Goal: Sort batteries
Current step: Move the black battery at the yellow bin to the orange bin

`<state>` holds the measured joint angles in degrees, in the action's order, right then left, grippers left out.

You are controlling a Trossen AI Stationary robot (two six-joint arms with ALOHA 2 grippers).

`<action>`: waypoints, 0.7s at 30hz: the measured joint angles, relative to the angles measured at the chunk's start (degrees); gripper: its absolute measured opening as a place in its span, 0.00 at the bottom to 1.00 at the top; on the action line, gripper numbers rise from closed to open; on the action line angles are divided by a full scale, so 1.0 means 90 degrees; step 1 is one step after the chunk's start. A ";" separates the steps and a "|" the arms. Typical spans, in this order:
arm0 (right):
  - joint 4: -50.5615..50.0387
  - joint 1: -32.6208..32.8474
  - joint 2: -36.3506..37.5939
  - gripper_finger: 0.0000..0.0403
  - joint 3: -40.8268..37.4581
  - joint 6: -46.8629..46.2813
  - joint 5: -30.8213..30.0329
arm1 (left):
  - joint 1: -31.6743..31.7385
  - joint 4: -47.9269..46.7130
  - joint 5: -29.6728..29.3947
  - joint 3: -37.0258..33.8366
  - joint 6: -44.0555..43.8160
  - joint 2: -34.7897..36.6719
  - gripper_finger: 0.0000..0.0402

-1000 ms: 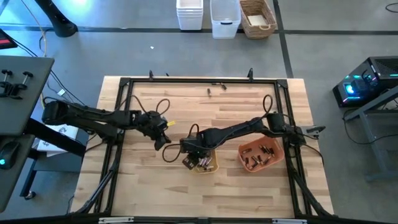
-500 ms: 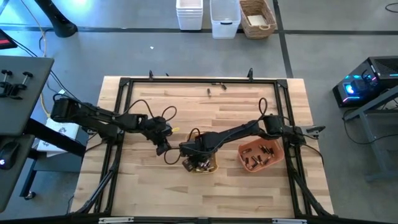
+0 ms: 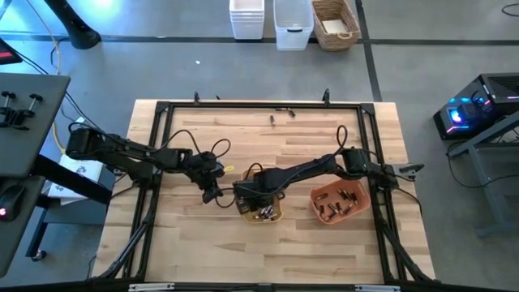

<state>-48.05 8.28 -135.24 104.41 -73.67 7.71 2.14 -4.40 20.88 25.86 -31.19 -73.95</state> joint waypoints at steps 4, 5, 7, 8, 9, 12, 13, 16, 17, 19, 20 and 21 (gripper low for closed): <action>-0.0203 0.0031 -0.0135 0.22 0.0021 -0.0218 0.0037 | 0.0094 0.0000 0.0005 -0.0002 0.0150 0.0000 0.00; -0.0253 0.0033 -0.0135 0.19 0.0021 -0.0218 -0.0011 | 0.0148 0.0002 0.0010 -0.0002 0.0183 0.0000 0.00; -0.0286 0.0033 -0.0135 0.12 0.0023 -0.0221 -0.0122 | 0.0270 0.0027 0.0064 -0.0001 0.0203 0.0000 0.00; -0.0289 0.0033 -0.0135 0.09 0.0028 -0.0222 -0.0162 | 0.0340 0.0029 0.0084 0.0000 0.0204 0.0000 0.00; -0.0289 0.0020 -0.0118 0.06 0.0030 -0.0214 -0.0204 | 0.0407 0.0034 0.0113 -0.0001 0.0206 0.0000 0.00; -0.0356 -0.0033 -0.0060 0.05 0.0076 -0.0144 -0.0230 | 0.0604 0.0124 0.0136 -0.0002 0.0208 0.0041 0.00; -0.0428 -0.0041 -0.0060 0.05 0.0131 -0.0100 -0.0252 | 0.0670 0.0143 0.0147 -0.0002 0.0216 0.0079 0.00; -0.0824 -0.0048 0.0037 0.05 0.0418 0.0222 -0.0648 | 0.0906 0.0153 0.0149 -0.0002 0.0376 0.0284 0.00; -0.0920 -0.0059 0.0083 0.05 0.0509 0.0340 -0.0765 | 0.0990 0.0186 0.0147 -0.0002 0.0444 0.0363 0.00; -0.1068 -0.0087 0.0108 0.05 0.0709 0.0571 -0.1006 | 0.1155 0.0147 0.0148 -0.0002 0.0552 0.0511 0.00; -0.1106 -0.0097 0.0110 0.05 0.0833 0.0721 -0.1075 | 0.1236 0.0155 0.0152 -0.0001 0.0589 0.0570 0.00; -0.1117 -0.0108 0.0117 0.05 0.0997 0.0894 -0.1084 | 0.1311 0.0134 0.0165 -0.0002 0.0594 0.0627 0.00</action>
<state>-58.11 7.30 -134.19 113.38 -65.63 -2.05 13.94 -3.20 22.37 25.85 -25.85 -68.31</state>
